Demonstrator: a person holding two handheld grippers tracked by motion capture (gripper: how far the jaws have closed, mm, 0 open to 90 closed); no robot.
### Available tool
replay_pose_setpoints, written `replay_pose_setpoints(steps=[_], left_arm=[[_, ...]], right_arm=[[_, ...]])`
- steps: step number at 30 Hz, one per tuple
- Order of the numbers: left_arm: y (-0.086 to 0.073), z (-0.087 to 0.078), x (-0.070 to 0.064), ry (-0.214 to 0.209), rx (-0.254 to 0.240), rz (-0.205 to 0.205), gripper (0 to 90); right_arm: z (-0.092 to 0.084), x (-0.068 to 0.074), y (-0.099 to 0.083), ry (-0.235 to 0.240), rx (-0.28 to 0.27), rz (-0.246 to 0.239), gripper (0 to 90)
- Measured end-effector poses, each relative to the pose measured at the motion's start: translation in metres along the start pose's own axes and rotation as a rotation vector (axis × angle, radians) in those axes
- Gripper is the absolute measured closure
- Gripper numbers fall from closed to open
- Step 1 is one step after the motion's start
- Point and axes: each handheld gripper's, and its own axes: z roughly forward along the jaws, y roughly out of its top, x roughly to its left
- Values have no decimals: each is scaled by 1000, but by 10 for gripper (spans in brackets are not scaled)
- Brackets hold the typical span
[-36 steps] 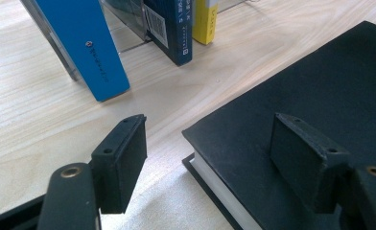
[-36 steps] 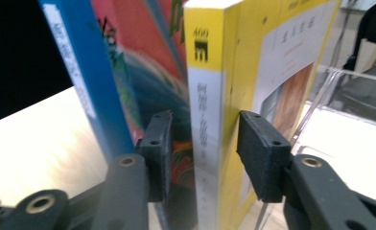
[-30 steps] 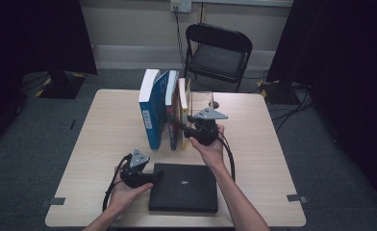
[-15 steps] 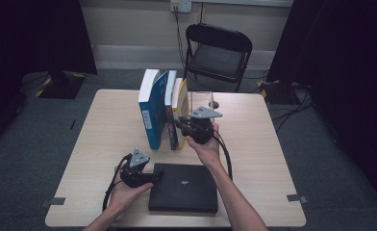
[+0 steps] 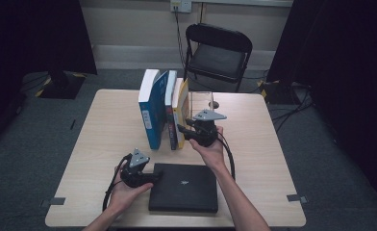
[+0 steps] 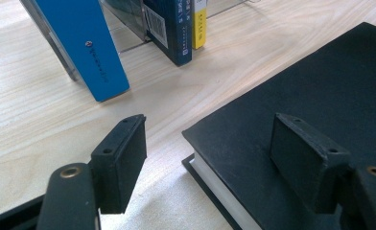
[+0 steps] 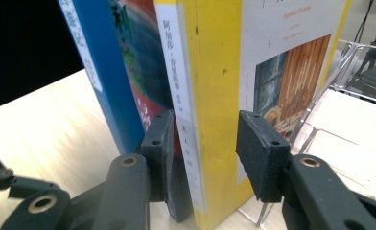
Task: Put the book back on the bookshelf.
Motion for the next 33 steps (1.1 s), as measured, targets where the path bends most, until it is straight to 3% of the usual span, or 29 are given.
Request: replay_pose_setpoints(steps=[7, 10, 13, 15, 18, 19, 24, 26, 27, 30, 33], left_arm=[[4, -3, -3, -14, 42, -5, 363], [4, -8, -5, -33, 71, -4, 377], [2, -18, -10, -76, 66, -50, 389], [4, -22, -12, -71, 76, -38, 389], [5, -25, -15, -65, 77, -53, 401], [3, -27, -19, -83, 88, -62, 412], [1, -33, -21, -126, 71, -100, 488], [0, -31, -20, -117, 85, -103, 488], [-3, -25, -18, -121, 102, -140, 477], [-6, -19, -15, -127, 119, -167, 433], [-5, -17, -14, -130, 119, -153, 417]], right_arm=[[-16, 1, -12, 37, 26, -5, 516], [-29, 2, -25, 62, 43, -2, 478], [-49, 0, -43, 66, 65, 0, 432], [-60, -1, -51, 63, 71, 4, 400], [-71, -3, -65, 63, 93, 18, 367], [-74, -3, -70, 59, 103, 13, 359], [-78, -5, -94, 50, 138, 39, 334], [-77, -6, -97, 55, 146, 52, 329], [-74, -6, -104, 63, 157, 56, 322], [-68, -4, -109, 73, 170, 53, 313], [-61, -1, -114, 90, 197, 53, 291]])
